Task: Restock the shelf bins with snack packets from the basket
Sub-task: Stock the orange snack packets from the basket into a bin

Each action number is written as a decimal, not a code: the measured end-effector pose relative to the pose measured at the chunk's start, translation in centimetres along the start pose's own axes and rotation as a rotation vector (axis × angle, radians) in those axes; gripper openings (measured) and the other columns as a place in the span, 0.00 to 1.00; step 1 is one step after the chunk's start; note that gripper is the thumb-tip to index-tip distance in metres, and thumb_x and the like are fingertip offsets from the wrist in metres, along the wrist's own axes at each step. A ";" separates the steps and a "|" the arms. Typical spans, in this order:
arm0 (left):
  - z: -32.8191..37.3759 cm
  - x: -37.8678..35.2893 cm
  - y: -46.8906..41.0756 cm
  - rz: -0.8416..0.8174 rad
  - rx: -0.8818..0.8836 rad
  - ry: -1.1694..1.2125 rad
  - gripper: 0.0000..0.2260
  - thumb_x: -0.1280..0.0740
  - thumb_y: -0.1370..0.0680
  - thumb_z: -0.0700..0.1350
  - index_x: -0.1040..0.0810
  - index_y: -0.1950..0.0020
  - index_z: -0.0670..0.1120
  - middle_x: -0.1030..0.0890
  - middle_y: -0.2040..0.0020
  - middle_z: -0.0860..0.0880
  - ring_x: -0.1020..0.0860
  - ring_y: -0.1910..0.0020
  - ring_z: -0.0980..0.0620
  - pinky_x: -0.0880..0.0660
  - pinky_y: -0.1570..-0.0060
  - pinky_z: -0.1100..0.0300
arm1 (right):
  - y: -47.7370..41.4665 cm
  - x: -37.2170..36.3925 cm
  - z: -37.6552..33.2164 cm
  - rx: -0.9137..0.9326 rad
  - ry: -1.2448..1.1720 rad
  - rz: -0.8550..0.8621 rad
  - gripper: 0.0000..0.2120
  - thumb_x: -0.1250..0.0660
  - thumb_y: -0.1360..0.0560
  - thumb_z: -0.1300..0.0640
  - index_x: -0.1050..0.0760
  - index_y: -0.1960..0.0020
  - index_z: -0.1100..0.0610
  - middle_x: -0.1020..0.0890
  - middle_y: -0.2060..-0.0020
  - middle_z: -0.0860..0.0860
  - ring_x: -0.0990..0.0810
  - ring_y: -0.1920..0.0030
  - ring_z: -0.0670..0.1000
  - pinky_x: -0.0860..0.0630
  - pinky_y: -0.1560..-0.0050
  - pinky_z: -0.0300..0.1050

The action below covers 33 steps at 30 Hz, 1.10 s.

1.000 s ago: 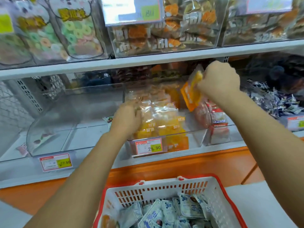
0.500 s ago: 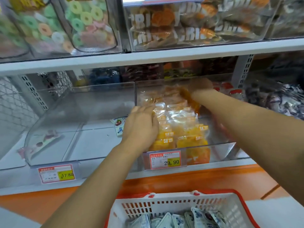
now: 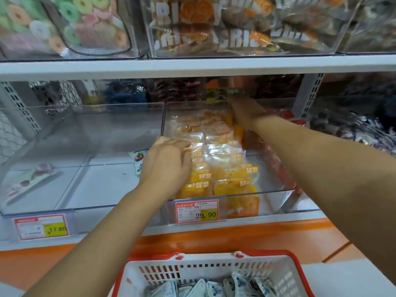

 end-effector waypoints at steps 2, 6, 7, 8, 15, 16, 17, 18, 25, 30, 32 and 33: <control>0.1 0.1 0.1 0.000 0.014 0.005 0.16 0.43 0.19 0.46 0.26 0.32 0.52 0.23 0.37 0.53 0.33 0.36 0.54 0.37 0.47 0.63 | 0.2 -0.2 -0.4 0.032 -0.034 -0.067 0.07 0.44 0.22 0.64 0.29 0.50 0.55 0.21 0.51 0.58 0.22 0.51 0.57 0.27 0.51 0.47; 0.2 0.1 0.2 0.001 0.032 0.001 0.16 0.43 0.19 0.47 0.25 0.33 0.52 0.22 0.38 0.53 0.33 0.36 0.54 0.35 0.47 0.62 | 1.2 -0.4 -0.7 0.075 -0.005 -0.130 0.12 0.46 0.19 0.55 0.23 0.48 0.54 0.24 0.56 0.50 0.27 0.56 0.49 0.29 0.50 0.44; 0.1 0.2 0.1 0.001 0.039 0.002 0.16 0.43 0.19 0.47 0.25 0.34 0.52 0.22 0.38 0.53 0.33 0.36 0.54 0.35 0.47 0.62 | 1.4 -0.4 -0.7 0.086 0.041 -0.119 0.14 0.47 0.18 0.55 0.24 0.41 0.53 0.24 0.53 0.50 0.26 0.54 0.50 0.31 0.51 0.43; 0.2 0.2 0.1 -0.003 0.043 0.002 0.16 0.43 0.19 0.46 0.25 0.34 0.52 0.22 0.39 0.53 0.33 0.37 0.54 0.35 0.47 0.62 | 1.5 -0.6 -0.5 0.087 0.072 -0.084 0.15 0.48 0.19 0.54 0.25 0.38 0.51 0.23 0.51 0.51 0.25 0.53 0.51 0.32 0.52 0.42; 0.2 0.4 0.3 -0.027 0.048 0.014 0.16 0.44 0.19 0.46 0.25 0.33 0.50 0.22 0.39 0.51 0.33 0.36 0.54 0.34 0.45 0.60 | 2.7 -0.3 -0.9 -0.111 -0.037 -0.047 0.17 0.45 0.19 0.52 0.21 0.54 0.58 0.17 0.56 0.55 0.20 0.56 0.56 0.24 0.55 0.45; 0.2 0.4 0.4 -0.030 0.047 0.009 0.16 0.44 0.19 0.46 0.25 0.33 0.50 0.22 0.39 0.51 0.33 0.36 0.53 0.34 0.45 0.60 | 2.8 -0.2 -1.0 -0.164 -0.087 -0.039 0.17 0.46 0.19 0.54 0.21 0.52 0.60 0.18 0.55 0.56 0.19 0.53 0.57 0.24 0.53 0.45; 0.2 0.4 0.3 -0.029 0.045 0.005 0.16 0.44 0.19 0.46 0.25 0.33 0.50 0.22 0.39 0.51 0.33 0.36 0.53 0.34 0.45 0.60 | 2.9 0.1 -1.3 -0.198 -0.122 -0.033 0.16 0.47 0.19 0.55 0.22 0.52 0.60 0.19 0.54 0.58 0.20 0.50 0.59 0.24 0.52 0.45; 0.3 0.4 0.3 -0.025 0.045 0.002 0.16 0.44 0.19 0.46 0.25 0.33 0.50 0.22 0.39 0.51 0.33 0.36 0.53 0.34 0.45 0.60 | 2.9 0.2 -1.4 -0.230 -0.129 -0.023 0.15 0.47 0.19 0.55 0.23 0.51 0.60 0.19 0.51 0.60 0.21 0.48 0.60 0.26 0.49 0.46; 0.5 0.4 0.3 -0.003 0.076 0.009 0.16 0.43 0.19 0.46 0.25 0.34 0.50 0.23 0.38 0.50 0.33 0.36 0.53 0.33 0.45 0.60 | 2.5 0.3 -1.2 -0.258 -0.046 0.037 0.20 0.53 0.18 0.62 0.43 0.27 0.63 0.34 0.31 0.64 0.29 0.35 0.64 0.30 0.41 0.53; 0.1 0.3 0.2 -0.022 0.068 0.095 0.15 0.43 0.19 0.48 0.24 0.35 0.52 0.24 0.38 0.50 0.31 0.37 0.53 0.33 0.47 0.61 | 7.2 2.9 -2.1 -0.130 -0.016 0.086 0.17 0.40 0.20 0.58 0.31 0.33 0.64 0.28 0.36 0.64 0.27 0.37 0.62 0.28 0.44 0.48; -0.1 0.5 0.8 -0.026 0.050 0.239 0.14 0.42 0.19 0.48 0.23 0.36 0.52 0.24 0.38 0.49 0.30 0.38 0.53 0.35 0.47 0.63 | 10.5 4.0 -1.7 -0.140 -0.114 0.224 0.11 0.36 0.24 0.57 0.25 0.46 0.63 0.20 0.49 0.62 0.22 0.48 0.61 0.28 0.51 0.48; -0.1 0.8 1.5 -0.013 0.033 0.311 0.14 0.42 0.19 0.47 0.23 0.36 0.51 0.23 0.39 0.49 0.29 0.38 0.53 0.36 0.47 0.63 | 12.4 4.3 -1.6 -0.162 -0.172 0.275 0.07 0.34 0.25 0.57 0.26 0.50 0.61 0.19 0.54 0.59 0.21 0.51 0.61 0.29 0.55 0.48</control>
Point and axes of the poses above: each hand's wrist, its own y-axis away from the middle knuckle, its own x-axis out of the back of the hand, z = x × y, the point moved 3 cm from there along -y, towards the middle knuckle
